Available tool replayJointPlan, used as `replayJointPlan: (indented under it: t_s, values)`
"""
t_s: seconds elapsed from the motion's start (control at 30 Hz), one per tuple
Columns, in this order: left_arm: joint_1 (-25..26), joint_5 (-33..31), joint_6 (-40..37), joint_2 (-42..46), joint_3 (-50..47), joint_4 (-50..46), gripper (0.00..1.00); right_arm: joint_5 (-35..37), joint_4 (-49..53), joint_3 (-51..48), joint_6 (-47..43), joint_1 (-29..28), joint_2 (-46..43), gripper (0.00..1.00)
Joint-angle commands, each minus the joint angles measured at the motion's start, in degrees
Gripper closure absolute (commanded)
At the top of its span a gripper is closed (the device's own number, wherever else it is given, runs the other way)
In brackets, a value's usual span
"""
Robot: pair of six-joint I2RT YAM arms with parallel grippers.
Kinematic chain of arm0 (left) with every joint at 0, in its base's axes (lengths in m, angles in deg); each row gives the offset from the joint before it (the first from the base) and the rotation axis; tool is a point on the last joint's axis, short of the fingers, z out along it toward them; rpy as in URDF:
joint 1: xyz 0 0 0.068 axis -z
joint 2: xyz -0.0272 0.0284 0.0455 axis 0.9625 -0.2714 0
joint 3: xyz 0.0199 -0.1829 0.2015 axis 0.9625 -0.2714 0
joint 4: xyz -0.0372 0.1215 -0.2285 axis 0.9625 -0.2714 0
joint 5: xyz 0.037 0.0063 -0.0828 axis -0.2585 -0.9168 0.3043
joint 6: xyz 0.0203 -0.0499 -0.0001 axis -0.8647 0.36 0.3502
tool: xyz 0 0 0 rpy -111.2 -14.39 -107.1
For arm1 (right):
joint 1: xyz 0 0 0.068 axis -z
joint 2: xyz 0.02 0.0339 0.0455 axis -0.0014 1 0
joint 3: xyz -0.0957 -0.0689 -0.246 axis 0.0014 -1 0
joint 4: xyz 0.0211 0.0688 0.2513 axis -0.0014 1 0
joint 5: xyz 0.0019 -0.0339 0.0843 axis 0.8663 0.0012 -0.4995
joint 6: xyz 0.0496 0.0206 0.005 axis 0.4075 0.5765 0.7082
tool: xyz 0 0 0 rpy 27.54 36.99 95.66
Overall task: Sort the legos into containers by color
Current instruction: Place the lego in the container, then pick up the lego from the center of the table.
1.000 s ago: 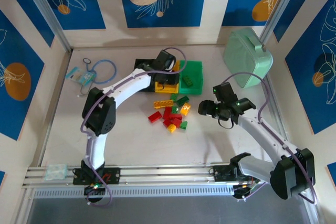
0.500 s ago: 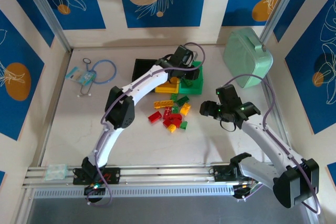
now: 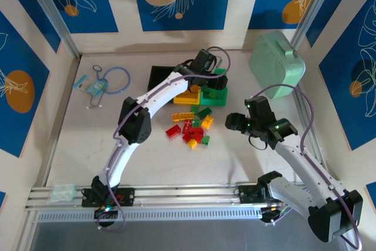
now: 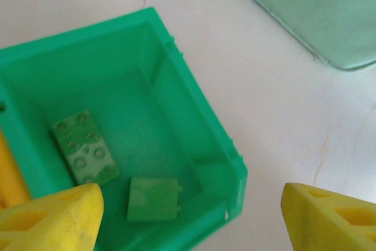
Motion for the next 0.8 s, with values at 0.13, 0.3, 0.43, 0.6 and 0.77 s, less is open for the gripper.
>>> replayJointPlan:
  t_s: [0.13, 0.3, 0.43, 0.6, 0.77]
  values:
    - [0.42, -2.81, -2.38, 15.65, -18.32, 6.52, 0.22, -2.42, 0.15, -0.06, -0.23, 0.02, 1.32, 0.27]
    - [0.28, -4.16, -2.52, 22.32, -31.14, 9.52, 0.24, -3.07, -0.12, -0.06, -0.68, -0.57, 2.68, 0.27]
    - [-0.33, -4.95, -1.54, 25.54, -38.69, 10.24, 0.25, -2.85, -0.29, -0.15, -0.59, -1.51, 3.17, 0.27]
    - [-0.77, -6.44, -0.12, 30.79, -49.27, 12.45, 0.25, -2.32, -0.38, -0.61, -0.18, -2.92, 3.65, 0.26]
    - [-0.82, -7.06, 0.18, 35.36, -58.84, 13.25, 0.26, -1.69, -0.47, -1.13, -0.07, -4.11, 4.35, 0.25]
